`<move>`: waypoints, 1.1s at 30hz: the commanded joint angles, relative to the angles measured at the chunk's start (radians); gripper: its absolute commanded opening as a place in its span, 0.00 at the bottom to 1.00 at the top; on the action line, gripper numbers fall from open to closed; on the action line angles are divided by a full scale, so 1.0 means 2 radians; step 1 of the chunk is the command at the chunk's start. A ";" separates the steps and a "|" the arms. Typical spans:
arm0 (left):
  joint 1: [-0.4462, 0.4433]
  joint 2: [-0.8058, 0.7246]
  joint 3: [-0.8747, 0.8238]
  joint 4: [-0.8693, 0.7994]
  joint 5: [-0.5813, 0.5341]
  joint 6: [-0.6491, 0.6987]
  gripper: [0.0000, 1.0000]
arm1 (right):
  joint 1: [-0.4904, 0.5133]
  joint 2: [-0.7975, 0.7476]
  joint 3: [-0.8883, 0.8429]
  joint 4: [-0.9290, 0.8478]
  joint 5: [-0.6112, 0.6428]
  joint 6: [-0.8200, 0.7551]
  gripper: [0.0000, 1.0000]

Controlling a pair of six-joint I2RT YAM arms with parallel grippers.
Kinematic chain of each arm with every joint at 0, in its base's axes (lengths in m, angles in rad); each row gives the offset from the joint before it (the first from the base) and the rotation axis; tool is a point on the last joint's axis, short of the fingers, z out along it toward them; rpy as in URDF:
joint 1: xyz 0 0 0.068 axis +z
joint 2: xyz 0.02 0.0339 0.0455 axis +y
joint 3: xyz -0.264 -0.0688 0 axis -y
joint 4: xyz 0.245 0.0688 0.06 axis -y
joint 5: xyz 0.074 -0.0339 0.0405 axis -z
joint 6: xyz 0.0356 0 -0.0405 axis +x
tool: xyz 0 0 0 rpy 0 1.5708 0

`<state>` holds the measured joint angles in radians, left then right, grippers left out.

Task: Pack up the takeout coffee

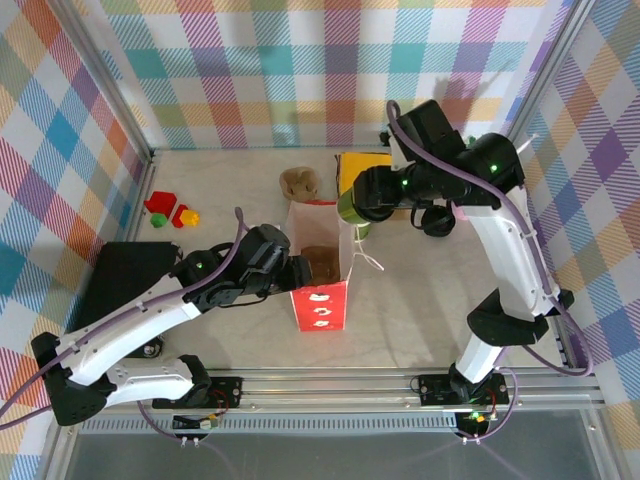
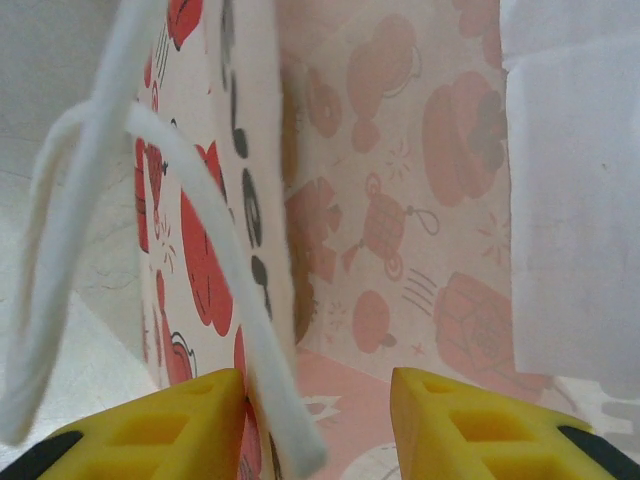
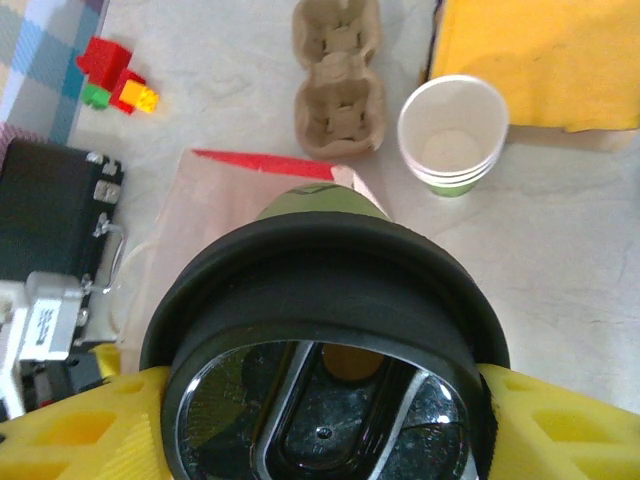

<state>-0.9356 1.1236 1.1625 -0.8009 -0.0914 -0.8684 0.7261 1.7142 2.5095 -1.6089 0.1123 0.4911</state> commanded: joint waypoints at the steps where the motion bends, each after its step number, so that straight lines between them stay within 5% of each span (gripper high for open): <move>1: -0.007 -0.003 0.012 0.010 -0.012 -0.004 0.42 | 0.023 0.019 0.010 -0.050 -0.013 0.015 0.63; 19: 0.025 -0.050 0.153 -0.140 -0.120 0.075 0.58 | 0.091 0.127 0.018 -0.067 0.033 0.034 0.62; 27: 0.144 0.002 0.159 -0.084 0.021 0.158 0.56 | 0.093 0.152 0.016 -0.062 0.033 0.038 0.61; 33: 0.176 0.064 0.174 -0.053 0.082 0.225 0.57 | 0.096 0.170 0.018 -0.070 0.035 0.036 0.61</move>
<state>-0.6029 1.2228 1.4738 -0.9501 -0.0296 -0.5201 0.9077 2.0411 2.5175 -1.6089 0.1726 0.5465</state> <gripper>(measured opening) 0.565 0.657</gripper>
